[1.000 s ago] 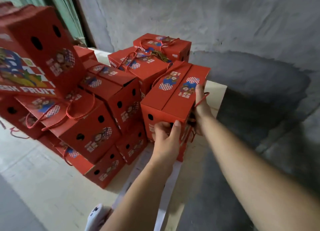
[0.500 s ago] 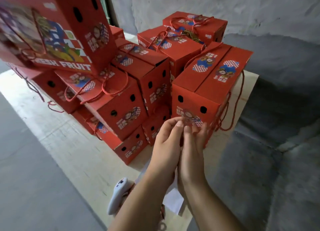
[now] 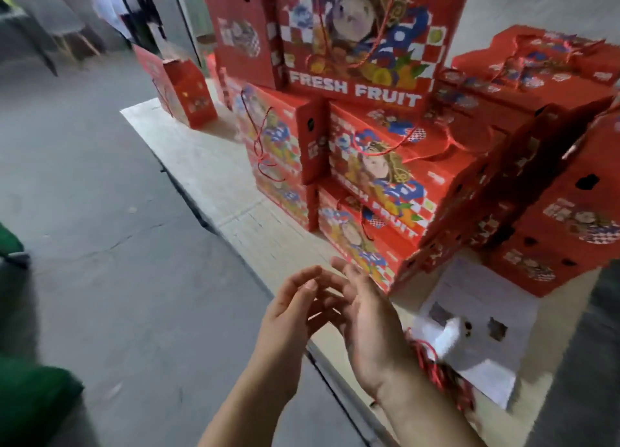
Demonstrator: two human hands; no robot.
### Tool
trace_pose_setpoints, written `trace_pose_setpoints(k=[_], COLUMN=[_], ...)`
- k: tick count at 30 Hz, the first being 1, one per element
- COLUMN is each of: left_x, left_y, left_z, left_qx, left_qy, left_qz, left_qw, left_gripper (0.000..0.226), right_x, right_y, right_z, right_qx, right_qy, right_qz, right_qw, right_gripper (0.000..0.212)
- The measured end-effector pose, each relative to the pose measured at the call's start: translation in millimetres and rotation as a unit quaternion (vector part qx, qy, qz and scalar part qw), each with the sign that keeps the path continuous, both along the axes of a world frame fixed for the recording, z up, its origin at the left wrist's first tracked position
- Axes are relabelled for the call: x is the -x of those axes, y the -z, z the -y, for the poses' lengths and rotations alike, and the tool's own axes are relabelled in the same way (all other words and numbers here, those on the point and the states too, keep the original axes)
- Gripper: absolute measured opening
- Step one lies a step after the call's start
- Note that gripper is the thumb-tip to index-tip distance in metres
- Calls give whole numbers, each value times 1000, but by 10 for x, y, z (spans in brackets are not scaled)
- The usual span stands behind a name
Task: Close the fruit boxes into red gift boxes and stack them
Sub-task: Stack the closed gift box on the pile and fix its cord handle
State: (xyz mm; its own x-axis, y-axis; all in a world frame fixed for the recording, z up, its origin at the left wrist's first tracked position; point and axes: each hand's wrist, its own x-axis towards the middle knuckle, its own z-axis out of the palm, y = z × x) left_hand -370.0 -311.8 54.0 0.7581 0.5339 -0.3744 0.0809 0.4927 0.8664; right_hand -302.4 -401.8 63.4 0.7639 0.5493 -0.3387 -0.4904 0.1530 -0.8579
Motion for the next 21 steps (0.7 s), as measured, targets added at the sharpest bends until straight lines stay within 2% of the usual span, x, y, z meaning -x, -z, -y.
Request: trace_pose_setpoints(k=[3,9,15,21], left_x=[481,737,217,-626], left_y=[-81,-417,-508,-536], left_z=[-676,-1762,-2790,-4032], left_qx=[-25,-28,-38,-63], left_qy=[-21,-86,-99,-104], left_qz=[-9,23,49,33], left_qw=[999,996,993,992], left_gripper=[24,22,19,20], right_x=[304,499,132,-700], right_y=[-17,-340,-389,-422], right_z=[-661,-1819,-2857,-4128], right_qx=[-16,-24,-47,-83], right_qy=[-39,-78,-82,-65], right_qz=[2,101,129,95], right_qw=[999,992,987,990], right_gripper=[34,41,40,32])
